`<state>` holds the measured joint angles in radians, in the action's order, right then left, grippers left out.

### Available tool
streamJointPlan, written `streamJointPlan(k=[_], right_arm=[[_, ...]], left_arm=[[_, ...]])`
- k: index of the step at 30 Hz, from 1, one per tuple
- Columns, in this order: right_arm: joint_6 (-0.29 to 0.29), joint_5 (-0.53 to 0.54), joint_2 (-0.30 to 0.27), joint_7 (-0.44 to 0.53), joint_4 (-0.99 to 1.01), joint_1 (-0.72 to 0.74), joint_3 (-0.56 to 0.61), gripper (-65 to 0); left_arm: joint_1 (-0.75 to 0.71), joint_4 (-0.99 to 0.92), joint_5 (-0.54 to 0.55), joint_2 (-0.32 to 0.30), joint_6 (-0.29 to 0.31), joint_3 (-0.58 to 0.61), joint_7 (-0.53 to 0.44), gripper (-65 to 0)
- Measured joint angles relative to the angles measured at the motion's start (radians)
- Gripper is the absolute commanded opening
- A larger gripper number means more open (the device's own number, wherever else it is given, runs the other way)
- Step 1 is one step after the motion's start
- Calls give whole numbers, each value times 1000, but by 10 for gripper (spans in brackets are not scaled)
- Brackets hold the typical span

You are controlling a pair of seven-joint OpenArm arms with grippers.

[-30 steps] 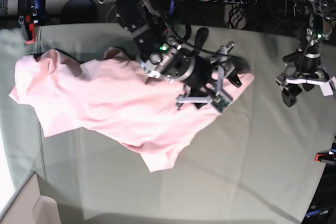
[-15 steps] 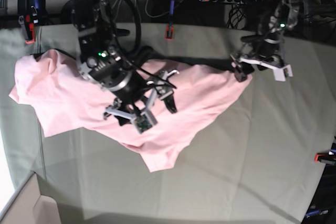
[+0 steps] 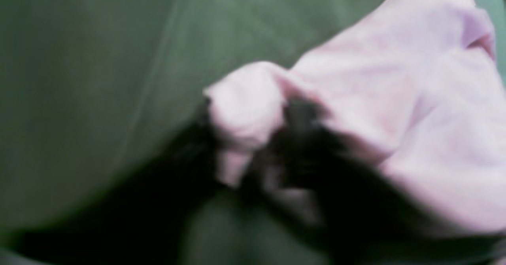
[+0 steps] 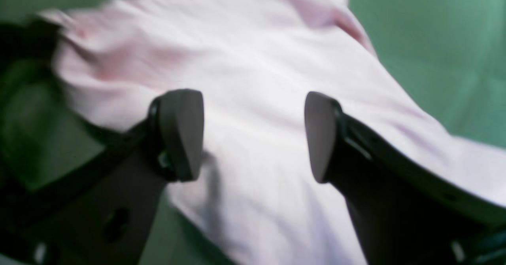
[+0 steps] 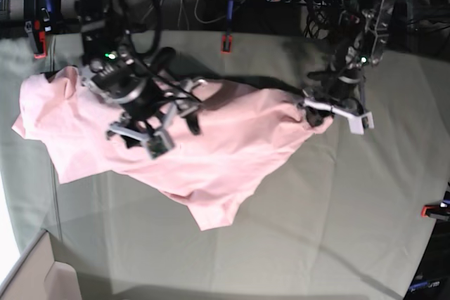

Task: Layout the t-shirt on the table in an organized manner, then fold the t-shirt properly
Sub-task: 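Grasp a shirt corner with the left gripper and pull it outward, then stretch the shirt lengthwise between both grippers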

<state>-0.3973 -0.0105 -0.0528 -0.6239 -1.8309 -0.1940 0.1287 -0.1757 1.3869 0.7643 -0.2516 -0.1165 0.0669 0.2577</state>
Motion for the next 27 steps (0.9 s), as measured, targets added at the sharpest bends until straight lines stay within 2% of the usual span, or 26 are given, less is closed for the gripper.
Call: streamJointPlan(k=[2, 3, 4, 6, 10, 17, 23, 25, 27], right_arm=[[-1, 1, -4, -1, -12, -18, -37, -247], [-1, 1, -7, -2, -19, -24, -57, -247], [0, 0, -11, -1, -26, -29, -77, -247], [0, 0, -13, 6, -30, -37, -113, -247], [0, 0, -11, 0, -29, -59, -174, -247], [-3, 6, -26, 9, -29, -87, -185, -247], [-3, 4, -25, 6, -23, -109, -180, -243], [-3, 4, -24, 5, -21, -114, -181, -242], [-2, 8, -14, 7, 0, -114, -181, -241]], left_arm=[[23, -1, 2, 0, 0, -5, 3, -650], [33, 0, 1, 0, 0, -5, -1, -620], [41, 1, 2, -2, 0, -8, -2, -621], [55, 5, 1, 2, 7, -55, 17, -650], [139, 39, 1, 0, 2, -193, 29, -648], [327, 92, -3, -123, -5, -261, 10, -647], [384, 8, -3, -145, 5, -256, 6, -640], [379, -41, -3, -144, -3, -256, 16, -594], [366, -74, 1, -142, -7, -256, 17, -488]])
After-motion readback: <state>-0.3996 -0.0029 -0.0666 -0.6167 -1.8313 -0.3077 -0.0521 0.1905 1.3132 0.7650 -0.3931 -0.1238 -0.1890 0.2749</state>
